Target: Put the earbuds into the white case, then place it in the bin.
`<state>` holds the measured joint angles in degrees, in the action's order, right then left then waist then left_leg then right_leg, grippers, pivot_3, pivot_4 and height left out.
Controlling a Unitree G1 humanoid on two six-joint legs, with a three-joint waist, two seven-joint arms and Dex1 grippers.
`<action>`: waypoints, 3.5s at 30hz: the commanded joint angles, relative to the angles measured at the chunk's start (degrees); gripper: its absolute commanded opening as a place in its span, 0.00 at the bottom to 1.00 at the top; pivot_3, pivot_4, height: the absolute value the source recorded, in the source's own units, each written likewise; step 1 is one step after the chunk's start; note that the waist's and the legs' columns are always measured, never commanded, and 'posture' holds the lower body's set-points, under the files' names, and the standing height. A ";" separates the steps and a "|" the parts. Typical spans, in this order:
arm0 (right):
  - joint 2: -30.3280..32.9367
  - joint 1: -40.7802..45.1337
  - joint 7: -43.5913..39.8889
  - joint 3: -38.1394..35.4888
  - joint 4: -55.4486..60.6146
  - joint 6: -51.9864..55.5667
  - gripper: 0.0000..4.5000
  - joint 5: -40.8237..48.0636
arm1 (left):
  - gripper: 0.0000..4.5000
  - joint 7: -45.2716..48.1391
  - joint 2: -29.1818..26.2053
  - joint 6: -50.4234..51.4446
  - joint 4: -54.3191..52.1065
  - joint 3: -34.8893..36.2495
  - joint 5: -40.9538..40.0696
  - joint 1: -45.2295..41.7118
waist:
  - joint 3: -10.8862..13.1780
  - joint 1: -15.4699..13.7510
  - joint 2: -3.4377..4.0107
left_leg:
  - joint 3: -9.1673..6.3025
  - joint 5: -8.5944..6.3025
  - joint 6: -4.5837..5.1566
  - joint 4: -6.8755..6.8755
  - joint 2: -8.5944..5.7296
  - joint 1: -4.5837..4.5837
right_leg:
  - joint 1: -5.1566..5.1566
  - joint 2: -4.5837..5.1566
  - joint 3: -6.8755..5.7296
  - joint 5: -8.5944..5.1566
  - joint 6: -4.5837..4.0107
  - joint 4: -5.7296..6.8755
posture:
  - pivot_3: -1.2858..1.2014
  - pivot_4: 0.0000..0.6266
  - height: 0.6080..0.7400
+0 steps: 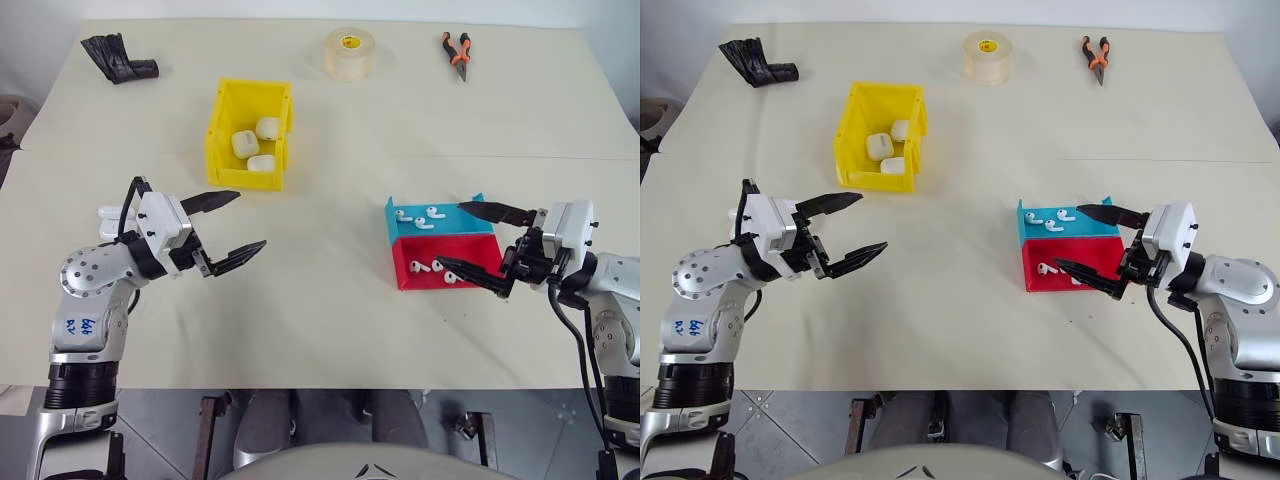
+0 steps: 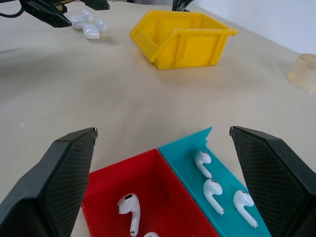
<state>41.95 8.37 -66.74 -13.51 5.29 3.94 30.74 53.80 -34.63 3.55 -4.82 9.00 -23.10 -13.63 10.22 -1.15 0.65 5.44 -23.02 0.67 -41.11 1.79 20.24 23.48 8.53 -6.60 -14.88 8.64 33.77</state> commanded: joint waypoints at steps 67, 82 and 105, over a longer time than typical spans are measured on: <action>-7.04 5.58 -5.24 6.74 4.85 3.12 1.00 4.92 | 0.99 -44.00 -12.14 84.08 -0.23 1.09 1.90 -22.62 | -0.01 1.32 -0.07 | -0.04 0.06 -0.15 0.15 -0.01 -0.05 | 0.07 -0.04 0.01 -0.04 -0.06 0.06 | 0.52 0.24 1.00; -6.62 1.73 -3.32 6.21 7.35 3.31 1.00 5.93 | 0.99 -47.38 -3.91 88.95 -3.13 7.75 5.69 -22.79 | -0.01 1.17 -0.09 | -0.05 0.06 -0.15 0.10 -0.01 -0.04 | 0.05 -0.04 0.02 -0.04 -0.06 0.10 | 0.52 0.24 1.00; -7.18 1.82 -3.29 6.96 6.81 3.88 1.00 5.97 | 0.62 -50.99 -0.56 88.95 -10.90 10.71 4.98 -15.75 | -0.03 1.46 -0.11 | -0.05 0.08 -0.19 0.10 0.01 -0.11 | 0.07 -0.04 0.07 -0.04 -0.07 0.16 | 0.52 0.24 1.00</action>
<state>35.00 10.08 -70.29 -5.43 10.89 7.82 35.41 1.48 -33.00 91.89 -15.16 20.50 -17.93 -30.60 10.19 0.30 0.54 5.39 -22.94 0.47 -41.00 1.81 20.13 23.55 8.49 -6.53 -14.92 8.57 33.93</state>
